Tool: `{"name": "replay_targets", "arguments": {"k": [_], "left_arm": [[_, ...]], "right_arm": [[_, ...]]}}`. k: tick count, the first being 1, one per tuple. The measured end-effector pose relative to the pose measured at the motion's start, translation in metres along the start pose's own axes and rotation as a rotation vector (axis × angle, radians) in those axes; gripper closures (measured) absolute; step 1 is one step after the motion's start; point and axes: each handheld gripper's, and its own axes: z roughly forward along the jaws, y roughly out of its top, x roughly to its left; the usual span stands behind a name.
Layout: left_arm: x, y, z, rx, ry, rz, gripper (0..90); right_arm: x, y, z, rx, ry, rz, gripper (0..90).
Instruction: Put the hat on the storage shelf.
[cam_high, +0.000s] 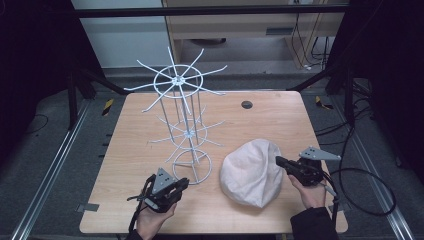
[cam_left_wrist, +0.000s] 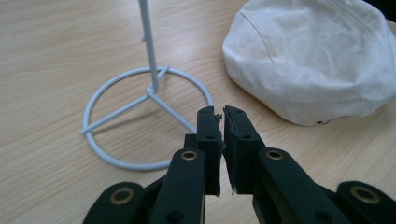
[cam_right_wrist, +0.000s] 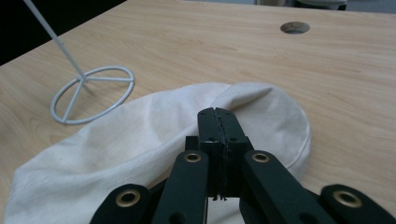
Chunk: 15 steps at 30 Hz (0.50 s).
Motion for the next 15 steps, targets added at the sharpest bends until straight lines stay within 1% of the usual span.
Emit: {"name": "replay_targets", "arguments": {"k": [2, 3, 4, 5, 6, 8, 9, 10, 11, 12, 13, 14, 15], "left_arm": [[-0.002, 0.001, 0.001, -0.003, -0.002, -0.001, 84.7], [-0.006, 0.005, 0.004, -0.006, -0.013, 0.006, 84.7], [-0.006, 0.005, 0.004, -0.006, -0.013, 0.006, 84.7], [-0.009, 0.006, 0.006, -0.005, -0.017, 0.006, 84.7], [-0.015, 0.009, 0.01, -0.007, -0.027, 0.015, 84.8], [-0.02, 0.011, 0.013, -0.004, -0.03, 0.033, 84.8], [-0.02, 0.011, 0.013, -0.004, -0.03, 0.033, 84.8], [-0.027, 0.013, 0.017, -0.001, -0.038, 0.043, 84.8], [-0.027, 0.013, 0.017, -0.001, -0.038, 0.043, 84.8], [-0.032, 0.016, 0.021, -0.003, -0.049, 0.046, 84.8], [-0.032, 0.016, 0.021, -0.003, -0.049, 0.046, 84.9], [-0.035, 0.018, 0.022, -0.006, -0.053, 0.05, 84.9], [-0.037, 0.019, 0.023, -0.009, -0.057, 0.052, 84.9]], "right_arm": [[-0.002, 0.002, 0.001, -0.004, -0.005, -0.003, 90.0], [-0.005, 0.005, 0.003, -0.012, -0.01, 0.001, 90.0], [-0.007, 0.006, 0.004, -0.016, -0.011, 0.006, 90.0], [-0.007, 0.006, 0.004, -0.016, -0.011, 0.006, 90.0], [-0.011, 0.009, 0.008, -0.017, -0.021, 0.012, 90.0], [-0.015, 0.011, 0.011, -0.014, -0.032, 0.017, 90.0], [-0.015, 0.011, 0.011, -0.014, -0.032, 0.017, 90.0], [-0.018, 0.014, 0.015, -0.017, -0.035, 0.022, 90.0], [-0.018, 0.014, 0.015, -0.017, -0.035, 0.022, 90.0], [-0.022, 0.015, 0.019, -0.01, -0.037, 0.027, 90.0], [-0.022, 0.015, 0.019, -0.01, -0.037, 0.027, 90.0], [-0.025, 0.016, 0.023, -0.013, -0.034, 0.041, 90.0], [-0.025, 0.016, 0.023, -0.013, -0.034, 0.041, 90.0]]}}
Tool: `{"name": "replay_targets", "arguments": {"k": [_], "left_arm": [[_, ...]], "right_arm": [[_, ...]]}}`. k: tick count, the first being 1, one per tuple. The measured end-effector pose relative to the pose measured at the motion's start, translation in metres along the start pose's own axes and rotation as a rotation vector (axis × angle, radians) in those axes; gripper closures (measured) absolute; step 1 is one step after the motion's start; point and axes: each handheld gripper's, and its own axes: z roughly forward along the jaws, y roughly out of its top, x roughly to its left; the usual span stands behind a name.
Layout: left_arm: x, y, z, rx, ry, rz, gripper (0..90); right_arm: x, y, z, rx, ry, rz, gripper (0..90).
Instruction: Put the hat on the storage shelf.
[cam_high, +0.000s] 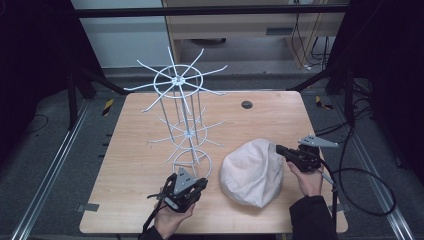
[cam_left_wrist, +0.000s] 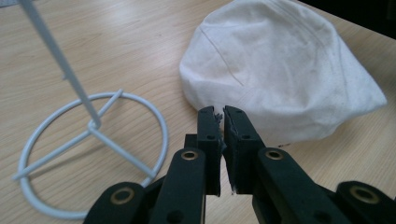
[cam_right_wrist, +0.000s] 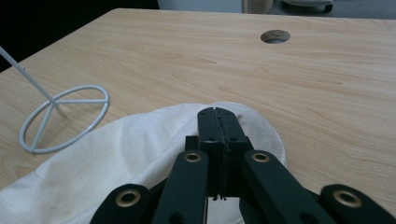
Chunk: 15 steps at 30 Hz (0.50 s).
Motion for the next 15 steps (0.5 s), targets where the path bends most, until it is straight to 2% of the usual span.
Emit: {"name": "replay_targets", "arguments": {"k": [8, 10, 15], "left_arm": [[-0.018, 0.008, 0.016, -0.001, -0.037, 0.012, 85.0], [-0.024, 0.009, 0.023, 0.007, -0.046, 0.025, 85.1], [-0.031, 0.01, 0.033, 0.011, -0.063, 0.012, 85.0]], "right_arm": [[-0.007, -0.001, 0.014, 0.003, 0.008, 0.019, 90.0], [-0.005, 0.001, 0.019, 0.012, 0.008, -0.005, 90.0], [0.001, 0.006, 0.029, 0.012, 0.034, -0.029, 90.0]]}}
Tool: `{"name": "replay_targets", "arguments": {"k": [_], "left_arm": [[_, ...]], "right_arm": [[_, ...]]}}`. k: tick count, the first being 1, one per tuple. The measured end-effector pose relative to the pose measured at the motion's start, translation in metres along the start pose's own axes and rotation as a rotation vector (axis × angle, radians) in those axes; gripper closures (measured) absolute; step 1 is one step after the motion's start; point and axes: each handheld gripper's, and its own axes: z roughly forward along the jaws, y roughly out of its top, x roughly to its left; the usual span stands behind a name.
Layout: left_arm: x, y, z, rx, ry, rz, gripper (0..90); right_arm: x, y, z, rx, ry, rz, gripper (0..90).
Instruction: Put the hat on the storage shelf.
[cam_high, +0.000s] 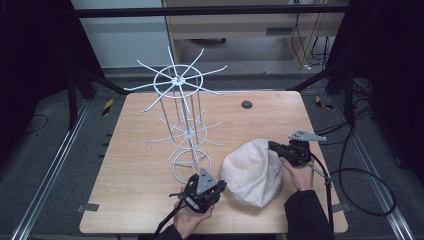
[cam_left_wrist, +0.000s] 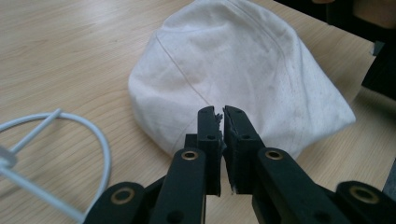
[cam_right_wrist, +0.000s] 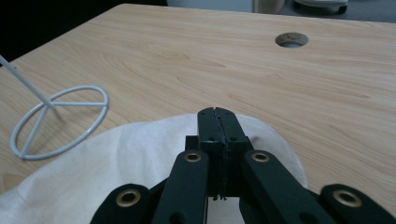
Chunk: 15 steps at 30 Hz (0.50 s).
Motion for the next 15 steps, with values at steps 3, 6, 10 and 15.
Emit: {"name": "replay_targets", "arguments": {"k": [3, 6, 10, 15], "left_arm": [[-0.003, 0.003, 0.007, 0.001, -0.016, -0.01, 85.0], [-0.009, 0.005, 0.012, 0.004, -0.03, -0.001, 85.0], [-0.018, 0.005, 0.016, 0.006, -0.063, 0.004, 85.0], [-0.03, 0.004, 0.019, 0.015, -0.086, 0.026, 85.0]], "right_arm": [[0.002, 0.0, 0.007, 0.008, 0.014, -0.001, 90.0], [0.004, -0.001, 0.013, 0.026, 0.026, -0.017, 90.0], [0.008, -0.001, 0.016, 0.032, 0.044, -0.034, 90.0], [0.016, 0.003, 0.022, 0.06, 0.063, -0.076, 90.0]]}}
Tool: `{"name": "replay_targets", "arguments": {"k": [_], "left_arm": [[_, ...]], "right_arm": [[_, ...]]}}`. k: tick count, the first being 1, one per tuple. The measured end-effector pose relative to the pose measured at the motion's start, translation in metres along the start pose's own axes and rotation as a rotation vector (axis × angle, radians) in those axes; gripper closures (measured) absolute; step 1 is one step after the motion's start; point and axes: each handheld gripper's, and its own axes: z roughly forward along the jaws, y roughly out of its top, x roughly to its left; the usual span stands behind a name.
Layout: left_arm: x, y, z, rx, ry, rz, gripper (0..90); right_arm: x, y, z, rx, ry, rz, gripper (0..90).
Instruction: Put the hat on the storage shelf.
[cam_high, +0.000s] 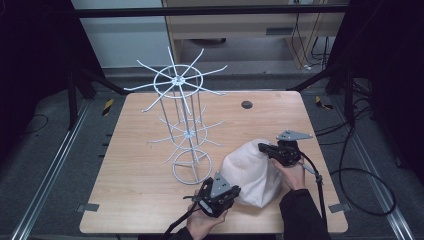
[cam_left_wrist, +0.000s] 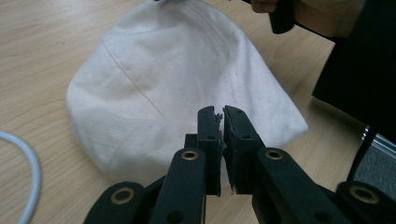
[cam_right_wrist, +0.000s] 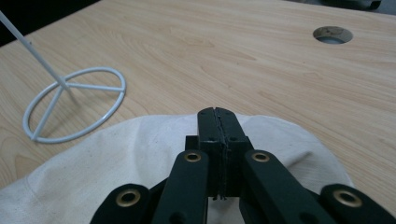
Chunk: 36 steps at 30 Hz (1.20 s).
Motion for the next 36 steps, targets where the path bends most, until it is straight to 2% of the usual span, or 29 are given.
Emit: {"name": "replay_targets", "arguments": {"k": [3, 4, 5, 6, 7, 9, 11, 16, 20, 23, 25, 30, 36], "left_arm": [[-0.002, -0.002, 0.004, 0.018, 0.009, 0.018, 85.1], [-0.002, -0.002, 0.005, 0.02, 0.01, 0.01, 85.1], [-0.001, -0.003, 0.006, 0.026, 0.009, 0.008, 85.2], [0.0, -0.003, 0.007, 0.032, 0.012, 0.008, 85.2], [0.001, -0.004, 0.008, 0.044, 0.017, 0.01, 85.4], [0.003, -0.004, 0.009, 0.048, 0.025, 0.014, 85.4], [0.005, -0.004, 0.011, 0.049, 0.032, 0.012, 85.6], [0.014, -0.003, 0.02, 0.055, 0.059, 0.008, 86.3], [0.021, -0.002, 0.031, 0.042, 0.076, -0.021, 86.6], [0.024, -0.002, 0.036, 0.041, 0.087, -0.027, 87.0], [0.028, -0.001, 0.038, 0.04, 0.09, -0.026, 87.0], [0.039, 0.002, 0.044, 0.019, 0.111, -0.062, 87.4], [0.049, 0.007, 0.05, 0.018, 0.142, -0.084, 87.9]], "right_arm": [[0.002, -0.002, 0.008, 0.063, -0.018, -0.013, 90.0], [0.002, -0.002, 0.008, 0.063, -0.018, -0.013, 90.0], [0.001, -0.004, 0.009, 0.088, -0.04, -0.01, 90.0], [0.001, -0.004, 0.009, 0.088, -0.04, -0.01, 90.0], [-0.002, -0.005, 0.008, 0.101, -0.061, -0.022, 90.0], [-0.002, -0.005, 0.008, 0.11, -0.071, -0.02, 90.0], [-0.006, -0.008, 0.004, 0.126, -0.101, -0.021, 90.0], [-0.011, -0.012, -0.003, 0.138, -0.135, -0.004, 90.0], [-0.015, -0.014, -0.011, 0.143, -0.16, 0.015, 90.0], [-0.017, -0.016, -0.016, 0.151, -0.182, 0.028, 90.0], [-0.018, -0.019, -0.019, 0.161, -0.186, 0.046, 90.0], [-0.018, -0.024, -0.029, 0.182, -0.192, 0.051, 90.0], [-0.015, -0.029, -0.037, 0.194, -0.201, 0.046, 90.0]]}}
